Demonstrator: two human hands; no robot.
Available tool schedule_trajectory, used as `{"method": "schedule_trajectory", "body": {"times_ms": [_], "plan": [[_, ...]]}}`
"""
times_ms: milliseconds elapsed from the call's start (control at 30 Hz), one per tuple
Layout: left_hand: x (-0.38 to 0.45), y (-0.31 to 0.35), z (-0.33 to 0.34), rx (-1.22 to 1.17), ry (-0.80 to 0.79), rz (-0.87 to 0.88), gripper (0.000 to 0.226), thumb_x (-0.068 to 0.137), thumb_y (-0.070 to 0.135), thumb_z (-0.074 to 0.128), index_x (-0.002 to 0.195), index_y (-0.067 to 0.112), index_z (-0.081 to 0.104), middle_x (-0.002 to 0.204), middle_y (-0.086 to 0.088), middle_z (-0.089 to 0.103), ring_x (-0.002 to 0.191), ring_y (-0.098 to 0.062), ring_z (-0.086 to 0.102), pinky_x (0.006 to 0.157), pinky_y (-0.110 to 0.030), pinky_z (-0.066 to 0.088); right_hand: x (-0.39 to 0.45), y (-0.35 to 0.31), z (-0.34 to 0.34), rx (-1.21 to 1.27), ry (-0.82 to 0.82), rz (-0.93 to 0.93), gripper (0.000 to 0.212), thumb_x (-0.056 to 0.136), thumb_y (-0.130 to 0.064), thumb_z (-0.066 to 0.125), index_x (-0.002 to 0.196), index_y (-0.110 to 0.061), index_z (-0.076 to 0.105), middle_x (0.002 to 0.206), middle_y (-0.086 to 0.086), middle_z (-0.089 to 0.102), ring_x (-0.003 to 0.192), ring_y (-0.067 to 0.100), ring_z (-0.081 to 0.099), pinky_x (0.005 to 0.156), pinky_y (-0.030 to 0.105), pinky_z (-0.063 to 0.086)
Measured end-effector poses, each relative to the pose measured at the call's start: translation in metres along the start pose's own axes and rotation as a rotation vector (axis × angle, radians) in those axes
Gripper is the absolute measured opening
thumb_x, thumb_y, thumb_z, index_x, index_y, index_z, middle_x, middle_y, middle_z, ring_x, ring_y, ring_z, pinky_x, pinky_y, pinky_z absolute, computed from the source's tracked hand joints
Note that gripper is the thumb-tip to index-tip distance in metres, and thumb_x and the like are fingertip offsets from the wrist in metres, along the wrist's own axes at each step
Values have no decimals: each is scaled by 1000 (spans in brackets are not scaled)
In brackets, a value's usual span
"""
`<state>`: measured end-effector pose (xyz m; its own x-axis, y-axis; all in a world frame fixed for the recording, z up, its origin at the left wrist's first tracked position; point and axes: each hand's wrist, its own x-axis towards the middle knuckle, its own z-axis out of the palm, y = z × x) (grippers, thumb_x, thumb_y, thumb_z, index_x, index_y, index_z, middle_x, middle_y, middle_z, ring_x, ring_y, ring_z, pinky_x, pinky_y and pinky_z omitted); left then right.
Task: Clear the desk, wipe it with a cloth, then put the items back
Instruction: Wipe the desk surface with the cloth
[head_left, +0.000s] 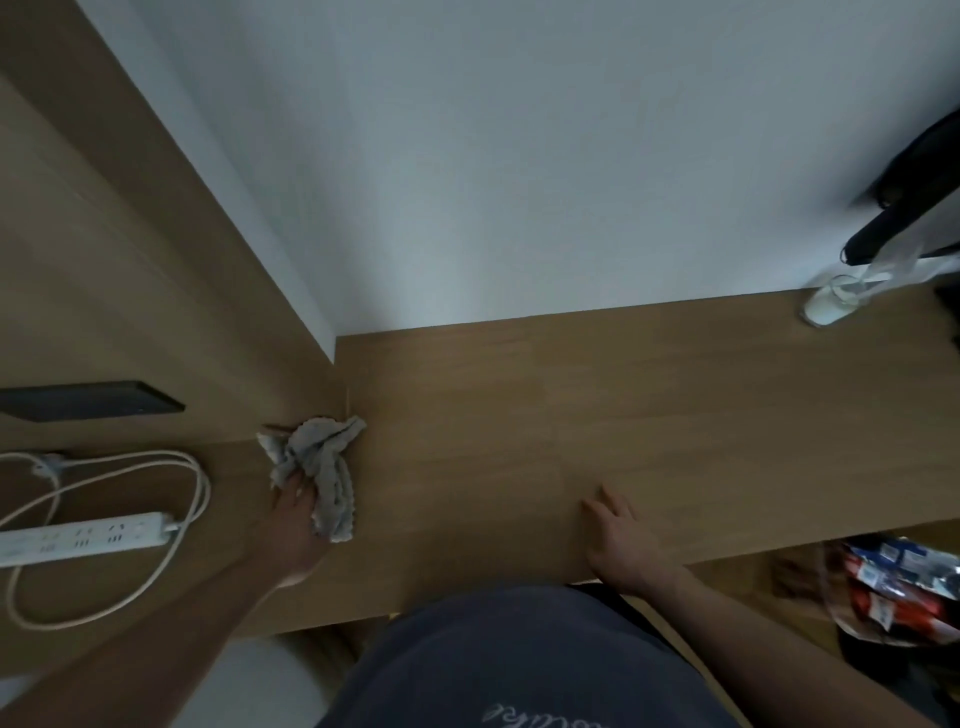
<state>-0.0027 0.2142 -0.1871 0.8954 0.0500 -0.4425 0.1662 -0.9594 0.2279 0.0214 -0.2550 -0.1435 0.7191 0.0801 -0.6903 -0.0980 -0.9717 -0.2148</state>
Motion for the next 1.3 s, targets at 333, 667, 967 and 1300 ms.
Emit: {"method": "schedule_trajectory", "body": {"times_ms": [333, 667, 967, 1300], "plan": [[6, 157, -3, -242, -178, -25, 78, 74, 57, 53, 143, 21, 50, 149, -14, 35, 140, -34, 39, 116, -40, 37, -11, 1, 13, 35, 16, 17, 81, 89, -26, 60, 161, -21, 25, 172, 8, 6, 156, 29, 20, 123, 33, 26], [13, 207, -20, -431, -211, 117, 44, 91, 21, 66, 135, 21, 64, 145, -1, 50, 128, -21, 55, 109, -34, 47, -19, -28, 10, 211, 190, -85, 80, 98, -44, 57, 162, -19, 16, 171, 8, 12, 154, 31, 26, 121, 40, 31], [27, 131, -35, -71, -239, -25, 62, 91, 41, 65, 148, 19, 51, 158, -7, 43, 151, -26, 29, 118, -34, 35, -8, -72, 27, -112, -46, -227, 84, 93, -39, 59, 163, -35, 12, 172, -2, -15, 157, 35, -14, 127, 53, 14], [21, 131, -22, -21, -384, 58, 65, 99, 29, 59, 158, 18, 34, 170, -8, 16, 157, -30, 13, 126, -38, 20, 12, 26, 12, 58, 42, 159, 83, 97, -63, 45, 164, -32, 5, 171, 6, -15, 157, 43, -1, 126, 50, 19]]}}
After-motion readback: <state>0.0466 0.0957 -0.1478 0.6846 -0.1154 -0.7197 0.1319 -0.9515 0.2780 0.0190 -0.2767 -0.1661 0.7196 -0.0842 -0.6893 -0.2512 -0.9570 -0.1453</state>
